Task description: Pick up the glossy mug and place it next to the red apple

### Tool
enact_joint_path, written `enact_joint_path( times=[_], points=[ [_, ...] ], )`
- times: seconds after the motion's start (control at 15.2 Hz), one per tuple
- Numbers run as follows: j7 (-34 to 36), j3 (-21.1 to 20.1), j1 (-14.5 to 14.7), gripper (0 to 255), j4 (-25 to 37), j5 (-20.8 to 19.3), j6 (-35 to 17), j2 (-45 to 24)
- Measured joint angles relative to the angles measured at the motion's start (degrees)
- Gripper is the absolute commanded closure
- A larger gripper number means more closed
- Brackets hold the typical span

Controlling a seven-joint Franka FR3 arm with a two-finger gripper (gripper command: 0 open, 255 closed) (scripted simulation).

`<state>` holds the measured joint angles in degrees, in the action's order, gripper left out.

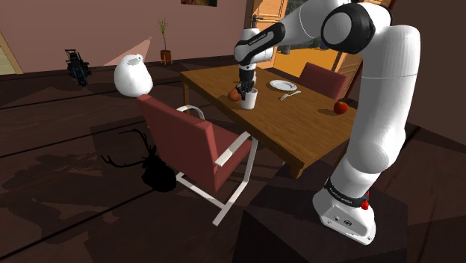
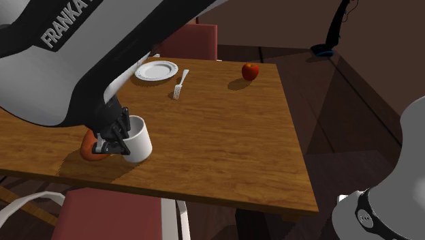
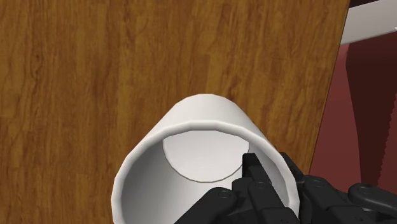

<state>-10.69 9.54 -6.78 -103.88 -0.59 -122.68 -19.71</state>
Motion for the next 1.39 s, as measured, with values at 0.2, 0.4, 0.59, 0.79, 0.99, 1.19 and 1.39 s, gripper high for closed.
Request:
enact_joint_path(
  times=[0.2,0.4,0.59,0.79,0.99,1.19,1.39],
  points=[
    [-0.05,0.09,0.02,255,0.65,-0.15,1.71,1.08],
    [-0.03,0.11,0.08,255,2.01,-0.24,3.7,1.73],
    [-0.06,0.15,0.12,255,3.34,-0.34,5.68,2.4],
    [-0.06,0.21,0.18,255,4.37,-0.51,7.86,3.56],
    [0.02,0.21,0.28,255,5.8,-0.61,9.98,4.23],
    [-0.16,0.27,0.22,255,7.48,-0.66,12.1,4.7],
    [-0.23,0.3,0.21,255,9.49,-0.67,14.3,4.89]
  ],
)
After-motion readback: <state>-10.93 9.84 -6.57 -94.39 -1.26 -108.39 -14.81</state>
